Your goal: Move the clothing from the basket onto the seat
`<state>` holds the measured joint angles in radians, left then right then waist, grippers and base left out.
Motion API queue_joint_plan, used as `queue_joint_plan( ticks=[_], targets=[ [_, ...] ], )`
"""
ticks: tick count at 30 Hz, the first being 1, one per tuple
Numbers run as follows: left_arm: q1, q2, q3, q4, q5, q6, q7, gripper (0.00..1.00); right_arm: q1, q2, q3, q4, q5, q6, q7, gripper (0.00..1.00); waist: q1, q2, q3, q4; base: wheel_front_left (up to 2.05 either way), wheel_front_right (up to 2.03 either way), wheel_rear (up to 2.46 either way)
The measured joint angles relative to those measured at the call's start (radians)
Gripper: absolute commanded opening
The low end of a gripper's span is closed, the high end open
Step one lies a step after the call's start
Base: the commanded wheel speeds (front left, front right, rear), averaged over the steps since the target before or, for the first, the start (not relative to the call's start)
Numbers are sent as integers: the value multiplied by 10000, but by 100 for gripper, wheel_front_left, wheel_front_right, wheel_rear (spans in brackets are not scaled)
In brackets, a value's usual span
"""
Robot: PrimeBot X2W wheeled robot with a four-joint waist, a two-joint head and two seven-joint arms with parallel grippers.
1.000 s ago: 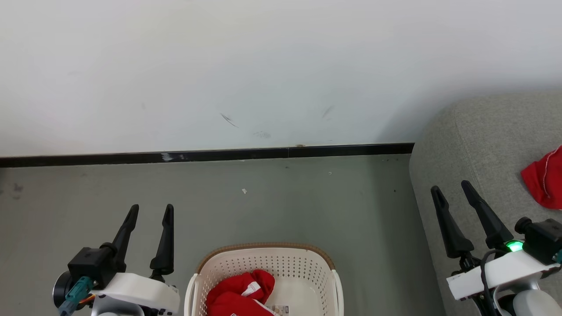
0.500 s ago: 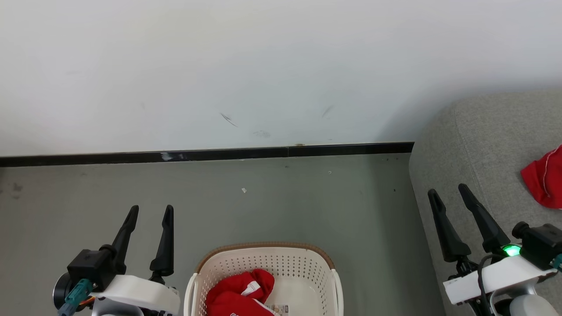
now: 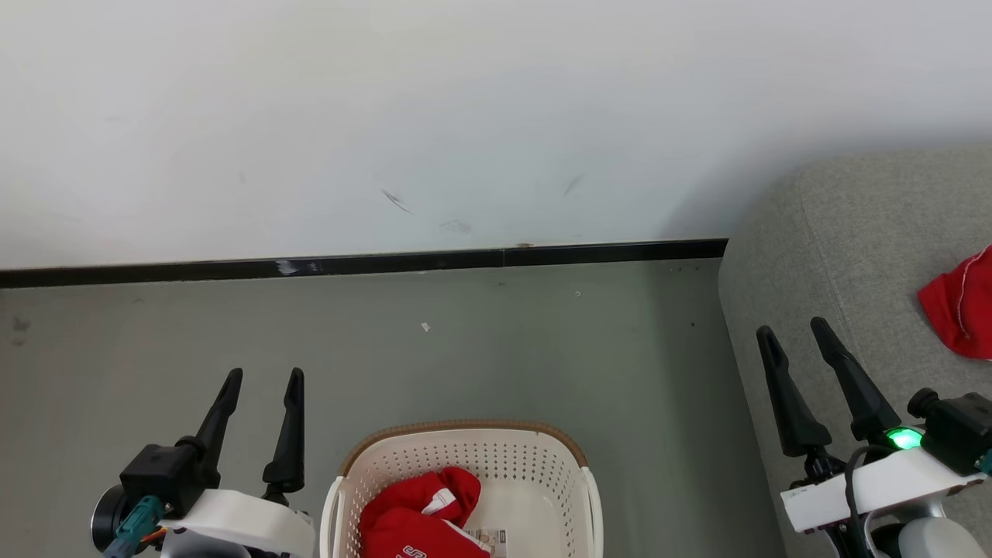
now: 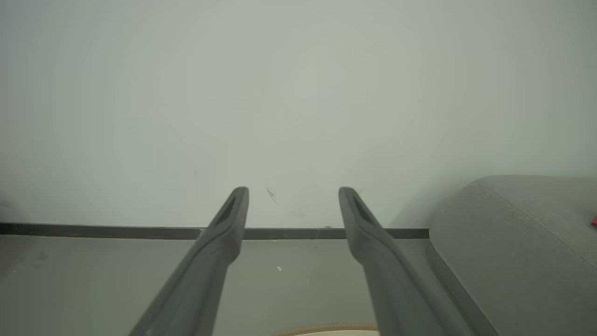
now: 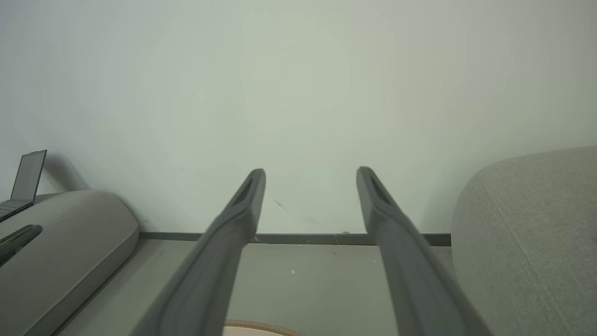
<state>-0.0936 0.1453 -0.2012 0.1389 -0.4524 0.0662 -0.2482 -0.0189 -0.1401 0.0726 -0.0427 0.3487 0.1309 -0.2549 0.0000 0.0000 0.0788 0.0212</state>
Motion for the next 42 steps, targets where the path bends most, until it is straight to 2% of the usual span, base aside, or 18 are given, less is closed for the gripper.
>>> queue_joint_plan(
  ticks=[19,42],
  targets=[
    [-182,-121,-113,349,236,-357,0,100,-138,-73,-36,-238,27,0,0,100,1,0,787,-226,0,0,0],
    [-1481,-117,-872,1367,616,-918,196,100,-1605,-393,117,-437,178,0,-2,100,0,0,2405,-670,0,0,0]
  ],
)
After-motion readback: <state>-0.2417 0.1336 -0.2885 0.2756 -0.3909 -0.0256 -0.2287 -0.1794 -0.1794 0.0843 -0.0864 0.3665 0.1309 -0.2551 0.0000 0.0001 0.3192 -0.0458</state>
